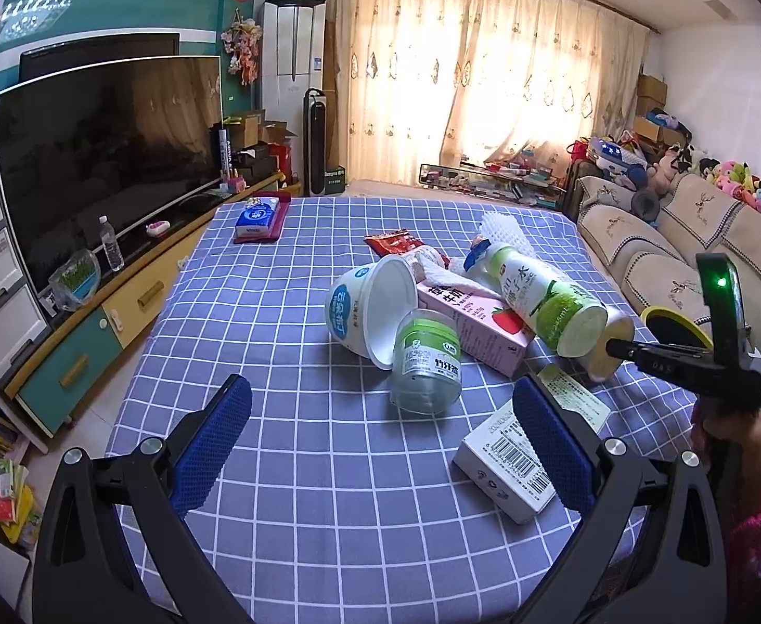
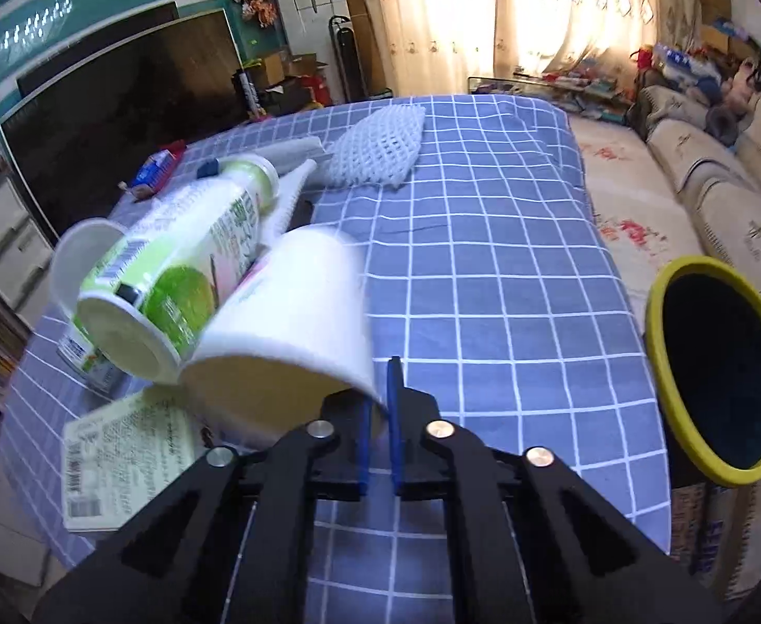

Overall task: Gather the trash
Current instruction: 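Grasp the white paper cup with the right gripper and drop it into the yellow bin, then grasp the printed label card with the left gripper and drop it into the bin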

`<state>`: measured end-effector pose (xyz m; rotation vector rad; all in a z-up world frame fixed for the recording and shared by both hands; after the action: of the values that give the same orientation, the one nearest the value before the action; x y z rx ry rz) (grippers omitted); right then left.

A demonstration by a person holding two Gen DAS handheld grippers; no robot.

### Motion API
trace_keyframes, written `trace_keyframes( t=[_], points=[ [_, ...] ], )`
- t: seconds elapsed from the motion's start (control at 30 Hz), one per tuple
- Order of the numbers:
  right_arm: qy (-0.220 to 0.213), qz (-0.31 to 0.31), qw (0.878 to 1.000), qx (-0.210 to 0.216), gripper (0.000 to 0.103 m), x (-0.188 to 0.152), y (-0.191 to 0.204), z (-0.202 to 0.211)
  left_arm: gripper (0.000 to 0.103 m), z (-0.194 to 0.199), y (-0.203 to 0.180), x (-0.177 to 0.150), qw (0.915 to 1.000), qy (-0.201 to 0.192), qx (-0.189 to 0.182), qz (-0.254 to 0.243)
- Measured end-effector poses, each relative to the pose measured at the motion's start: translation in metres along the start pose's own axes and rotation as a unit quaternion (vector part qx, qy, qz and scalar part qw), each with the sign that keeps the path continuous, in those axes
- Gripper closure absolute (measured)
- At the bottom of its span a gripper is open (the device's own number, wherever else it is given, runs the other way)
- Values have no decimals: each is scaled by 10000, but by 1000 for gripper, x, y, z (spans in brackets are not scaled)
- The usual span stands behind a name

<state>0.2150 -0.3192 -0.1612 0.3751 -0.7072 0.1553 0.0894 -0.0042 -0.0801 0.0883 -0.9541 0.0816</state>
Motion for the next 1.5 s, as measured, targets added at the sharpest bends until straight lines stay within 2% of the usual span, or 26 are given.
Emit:
trace_keyframes(
  t=[0.1, 0.23, 0.3, 0.4, 0.47, 0.57, 0.7, 0.83, 0.97, 1.0, 1.07, 1.23, 1.33, 1.4, 1.5],
  points=[
    [-35, -96, 9999, 74, 100, 2, -7, 13, 4, -3, -1, 0, 10000, -42, -74, -18],
    [-260, -386, 9989, 111, 100, 7, -33, 50, 4, -3, -8, -1, 9995, -137, -269, -100],
    [-469, -605, 9970, -88, 100, 11, -57, 74, 4, -3, -13, -1, 9990, -187, -367, -171],
    [-595, -892, 9922, -642, 100, 15, -96, 93, 4, -2, -26, -1, 9974, -274, -552, -362],
    [-453, -1167, 9869, -1017, 100, 14, -133, 94, 4, -2, -38, -2, 9960, -306, -658, -522],
    [19, -1509, 9771, -1499, 100, 7, -184, 78, 4, -2, -53, -4, 9941, -291, -792, -684],
    [705, -1890, 9634, -1769, 100, -3, -241, 42, 4, -7, -67, -5, 9917, -152, -1006, -783],
    [1214, -1994, 9525, -1955, 100, -8, -269, 7, 4, -14, -80, -7, 9891, 0, -1178, -883],
    [1444, -2043, 9451, -2102, 99, -15, -283, -11, 4, -28, -92, -12, 9855, 248, -1331, -1020],
    [1438, -2065, 9450, -2089, 96, -14, -284, -15, 4, -31, -95, -13, 9842, 299, -1388, -1053],
    [1394, -2066, 9450, -2116, 82, -18, -287, -12, 4, -38, -100, -14, 9818, 377, -1470, -1140],
    [1220, -1996, 9490, -2113, 79, -15, -280, 4, 4, -53, -115, -16, 9745, 492, -1634, -1455],
    [1125, -1903, 9537, -2038, 73, -15, -265, 13, 4, -62, -121, -16, 9669, 564, -1810, -1706],
    [1063, -1814, 9566, -2018, 71, -18, -256, 19, 4, -70, -127, -17, 9580, 646, -1985, -1965],
    [958, -1712, 9615, -1924, 69, -18, -244, 30, 4, -81, -137, -22, 9449, 784, -2053, -2425]
  ],
)
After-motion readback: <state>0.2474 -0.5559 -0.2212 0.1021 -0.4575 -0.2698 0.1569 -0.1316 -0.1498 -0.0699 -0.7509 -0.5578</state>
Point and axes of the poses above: each gripper's, at about its wrist camera, not at the fingertips, and z roughly against the way its jaws point, y to its left, x to its top, the point moved 1 cm from there along -z, roughly the way its jaws point, and after that the axes turned 9 degrees about x, right-handed, at the moved point
